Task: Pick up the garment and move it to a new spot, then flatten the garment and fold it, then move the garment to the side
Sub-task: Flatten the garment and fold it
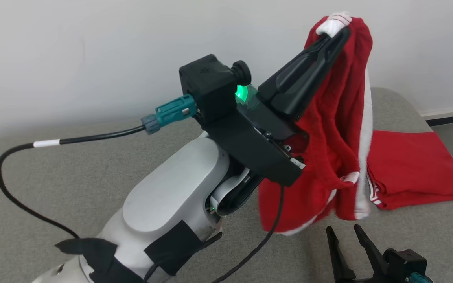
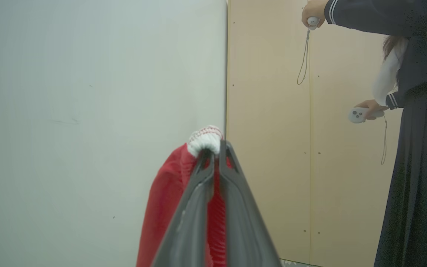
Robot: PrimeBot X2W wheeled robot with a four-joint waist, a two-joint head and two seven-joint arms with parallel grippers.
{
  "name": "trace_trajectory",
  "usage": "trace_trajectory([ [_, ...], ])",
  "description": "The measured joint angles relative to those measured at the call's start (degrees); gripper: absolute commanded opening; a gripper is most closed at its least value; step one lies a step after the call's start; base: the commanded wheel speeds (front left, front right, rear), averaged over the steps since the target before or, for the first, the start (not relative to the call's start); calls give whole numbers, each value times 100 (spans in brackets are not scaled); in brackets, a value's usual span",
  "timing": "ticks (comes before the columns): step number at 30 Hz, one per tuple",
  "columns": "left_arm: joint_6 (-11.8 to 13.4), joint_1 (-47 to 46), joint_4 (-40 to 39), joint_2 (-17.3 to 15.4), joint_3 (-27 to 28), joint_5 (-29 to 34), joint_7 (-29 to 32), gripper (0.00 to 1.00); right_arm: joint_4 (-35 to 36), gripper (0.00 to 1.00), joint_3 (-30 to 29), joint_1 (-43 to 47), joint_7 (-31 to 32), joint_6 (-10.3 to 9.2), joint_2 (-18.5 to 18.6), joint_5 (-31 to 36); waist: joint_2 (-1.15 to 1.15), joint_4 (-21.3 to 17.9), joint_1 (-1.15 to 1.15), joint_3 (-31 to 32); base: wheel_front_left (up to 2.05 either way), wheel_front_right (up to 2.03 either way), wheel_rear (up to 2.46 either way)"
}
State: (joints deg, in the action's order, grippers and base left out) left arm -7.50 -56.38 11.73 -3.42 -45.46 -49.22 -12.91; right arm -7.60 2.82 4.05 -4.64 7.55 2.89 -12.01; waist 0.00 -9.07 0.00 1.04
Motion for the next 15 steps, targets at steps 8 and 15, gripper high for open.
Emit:
trace_trajectory([
  [8,276,1680,687,-1100,30,-345,-76,0,34,100,-19,66,-5,0,-1,-10,0,216,0,-46,0,0,0],
  [15,581,3352,1215,-1641,166,-822,-120,0,134,100,-103,62,93,0,-4,48,0,445,0,-140,0,0,0],
])
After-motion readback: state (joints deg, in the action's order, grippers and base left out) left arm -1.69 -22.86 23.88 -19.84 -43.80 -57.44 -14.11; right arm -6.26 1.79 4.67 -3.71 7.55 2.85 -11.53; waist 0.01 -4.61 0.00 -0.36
